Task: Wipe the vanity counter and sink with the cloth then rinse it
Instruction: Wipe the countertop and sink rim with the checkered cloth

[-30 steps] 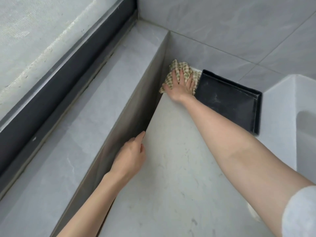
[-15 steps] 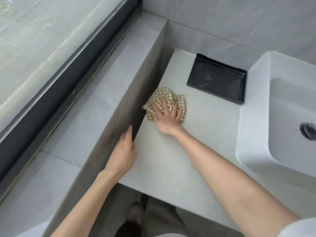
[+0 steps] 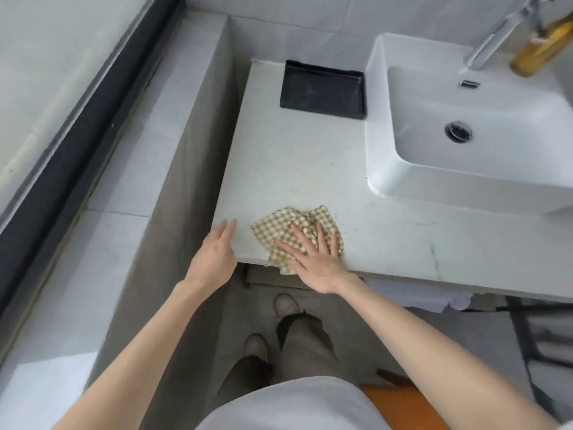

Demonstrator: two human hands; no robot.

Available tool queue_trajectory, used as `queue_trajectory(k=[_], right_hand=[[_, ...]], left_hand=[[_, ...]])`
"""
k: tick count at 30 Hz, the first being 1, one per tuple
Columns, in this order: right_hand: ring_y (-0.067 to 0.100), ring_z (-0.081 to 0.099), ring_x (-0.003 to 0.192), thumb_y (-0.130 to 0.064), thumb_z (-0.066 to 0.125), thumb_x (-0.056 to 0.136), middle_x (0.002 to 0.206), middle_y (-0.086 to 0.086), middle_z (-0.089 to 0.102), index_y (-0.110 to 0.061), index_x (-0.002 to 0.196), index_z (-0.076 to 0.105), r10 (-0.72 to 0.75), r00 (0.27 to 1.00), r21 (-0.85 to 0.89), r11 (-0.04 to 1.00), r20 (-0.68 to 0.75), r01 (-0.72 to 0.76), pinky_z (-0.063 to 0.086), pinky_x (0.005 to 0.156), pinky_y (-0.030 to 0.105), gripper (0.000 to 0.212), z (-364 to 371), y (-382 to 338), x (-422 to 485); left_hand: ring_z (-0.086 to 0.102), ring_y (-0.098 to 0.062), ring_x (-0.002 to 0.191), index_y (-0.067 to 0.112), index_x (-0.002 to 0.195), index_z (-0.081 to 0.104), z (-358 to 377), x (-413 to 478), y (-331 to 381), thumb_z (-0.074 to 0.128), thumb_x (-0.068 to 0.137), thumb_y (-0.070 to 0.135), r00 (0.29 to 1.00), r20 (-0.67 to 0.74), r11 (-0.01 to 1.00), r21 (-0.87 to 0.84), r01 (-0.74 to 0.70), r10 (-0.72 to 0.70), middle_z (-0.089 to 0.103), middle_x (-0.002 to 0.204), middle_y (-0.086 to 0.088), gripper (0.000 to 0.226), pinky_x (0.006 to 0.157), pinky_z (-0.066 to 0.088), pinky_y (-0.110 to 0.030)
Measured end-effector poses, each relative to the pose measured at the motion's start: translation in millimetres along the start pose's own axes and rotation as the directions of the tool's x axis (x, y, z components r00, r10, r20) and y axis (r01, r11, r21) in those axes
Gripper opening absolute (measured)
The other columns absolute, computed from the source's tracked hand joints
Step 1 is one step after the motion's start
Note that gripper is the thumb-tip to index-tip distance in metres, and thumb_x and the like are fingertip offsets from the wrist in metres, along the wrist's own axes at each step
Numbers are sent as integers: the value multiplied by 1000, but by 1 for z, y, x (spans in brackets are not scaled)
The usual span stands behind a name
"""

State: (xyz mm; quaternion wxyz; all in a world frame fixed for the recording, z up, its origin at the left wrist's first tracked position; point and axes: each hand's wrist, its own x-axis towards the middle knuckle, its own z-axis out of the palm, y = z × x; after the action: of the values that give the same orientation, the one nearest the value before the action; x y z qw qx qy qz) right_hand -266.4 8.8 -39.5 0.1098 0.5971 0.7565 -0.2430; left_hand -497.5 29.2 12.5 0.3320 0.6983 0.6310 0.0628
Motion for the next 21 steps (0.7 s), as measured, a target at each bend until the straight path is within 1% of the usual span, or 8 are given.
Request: queue_trajectory(k=[2,5,8,11,14,16,18,21], right_hand=[[34,-40,134,-60,7,96,148,-19,-37,-65,135,-17,149,989,48,988,-14,-148,-20,108,63,46,2,41,-20],[38,-38,134,-72,7,88,146,-19,-41,-65,132,-21,394,919,151,909,-9,-388,-19,107,65,52,1,94,-44],[41,-35,135,-77,13,85,147,-13,-43,-62,134,-24,473,881,175,867,4,-467,-21,105,64,63,-2,115,-49],[40,-31,137,-75,16,86,146,-7,-45,-55,138,-25,395,919,126,912,-16,-390,-23,107,60,69,-10,116,-34],[38,-25,141,-73,19,88,150,-6,-39,-49,142,-22,198,978,17,980,-62,-198,-24,109,51,72,-26,120,-10],[34,-24,141,-69,21,90,152,-7,-34,-47,144,-18,71,996,-37,997,-60,-73,-22,110,46,71,-38,129,3],[29,-23,141,-68,15,90,154,-10,-29,-46,146,-14,-36,999,-59,998,-36,34,-18,114,45,66,-44,143,10],[31,-10,146,-68,-4,84,156,-13,-21,-48,147,-7,-130,991,-84,988,-42,126,-3,120,48,66,-41,175,-1]], left_hand=[[12,-23,146,20,150,15,7,1,16,29,96,2,999,23,1000,19,-24,23,12,158,-5,59,112,29,-39],[12,-23,145,21,150,16,17,4,42,28,97,4,995,57,996,42,-79,76,11,158,-6,57,111,26,-36],[15,-23,144,20,149,18,25,12,64,29,97,5,990,75,990,65,-125,120,14,158,-6,55,110,27,-35],[17,-22,144,20,149,20,33,23,82,29,97,5,990,68,988,78,-132,127,17,157,-4,55,109,31,-36],[18,-21,144,22,149,20,41,38,99,29,97,6,991,70,990,82,-117,112,16,158,-2,55,110,32,-37],[16,-19,144,23,149,19,47,50,111,29,97,8,993,72,992,83,-98,92,15,158,-1,55,112,30,-37],[16,-20,144,23,149,20,54,61,124,30,97,9,995,58,993,86,-84,79,16,158,-1,55,112,30,-38],[21,-24,143,21,149,22,65,77,148,33,97,10,998,9,994,79,-70,70,20,156,-5,54,109,31,-40]])
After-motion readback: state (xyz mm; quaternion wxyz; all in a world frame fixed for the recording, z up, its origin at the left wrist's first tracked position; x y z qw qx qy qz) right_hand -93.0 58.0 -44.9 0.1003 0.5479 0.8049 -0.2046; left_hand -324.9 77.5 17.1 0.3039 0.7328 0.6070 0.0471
